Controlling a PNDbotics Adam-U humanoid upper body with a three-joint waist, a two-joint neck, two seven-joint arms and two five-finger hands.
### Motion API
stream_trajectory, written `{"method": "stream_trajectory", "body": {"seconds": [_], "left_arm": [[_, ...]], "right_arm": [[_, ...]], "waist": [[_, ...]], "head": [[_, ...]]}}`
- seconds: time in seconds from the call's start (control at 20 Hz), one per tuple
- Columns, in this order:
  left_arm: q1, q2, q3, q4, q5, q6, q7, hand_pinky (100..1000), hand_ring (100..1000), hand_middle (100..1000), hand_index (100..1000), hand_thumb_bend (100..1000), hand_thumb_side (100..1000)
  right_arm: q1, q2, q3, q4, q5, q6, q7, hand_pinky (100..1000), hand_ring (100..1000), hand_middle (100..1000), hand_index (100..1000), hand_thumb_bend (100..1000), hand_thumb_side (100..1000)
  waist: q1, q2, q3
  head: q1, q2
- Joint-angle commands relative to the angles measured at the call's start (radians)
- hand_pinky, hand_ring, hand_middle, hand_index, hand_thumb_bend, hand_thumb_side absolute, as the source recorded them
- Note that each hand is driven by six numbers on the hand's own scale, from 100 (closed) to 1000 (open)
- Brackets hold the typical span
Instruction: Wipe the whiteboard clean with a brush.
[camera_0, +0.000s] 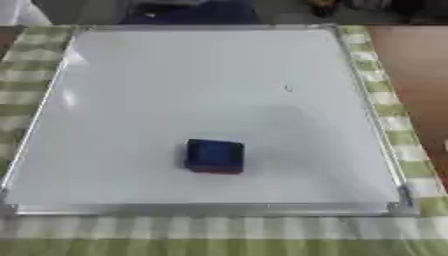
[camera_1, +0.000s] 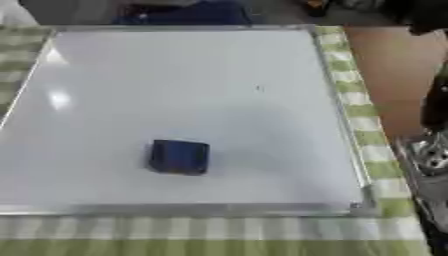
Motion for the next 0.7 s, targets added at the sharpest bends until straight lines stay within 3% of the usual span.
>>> {"method": "stream_trajectory", "body": {"seconds": [0.05,0.15,0.5,0.7], "left_arm": [[-0.006,0.017,-0.002,-0.019,0.004,-0.001,-0.007,605,779,761,625,271,1000],[-0.006,0.019,-0.003,-0.019,0.005,-0.001,-0.008,605,778,760,625,272,1000],[-0.004,0.026,-0.009,-0.019,0.011,0.0,-0.015,604,777,760,627,273,1000],[-0.003,0.028,-0.012,-0.019,0.013,0.001,-0.018,604,777,760,627,272,1000]], "right_arm": [[-0.042,-0.113,0.03,-0.02,0.058,0.042,0.104,598,559,513,155,100,939],[-0.076,-0.157,0.053,-0.02,0.095,0.067,0.173,612,581,536,101,100,942],[-0.216,-0.281,0.146,-0.02,0.219,0.095,0.389,638,639,587,100,100,891],[-0.289,-0.312,0.204,-0.02,0.278,0.08,0.491,668,695,651,100,196,880]], "waist": [[0.001,-0.025,0.0],[0.001,-0.031,0.0],[-0.003,-0.049,0.005],[-0.007,-0.053,0.013]], "head": [[-0.01,0.012],[-0.012,0.016],[-0.02,0.022],[-0.023,0.02]]}}
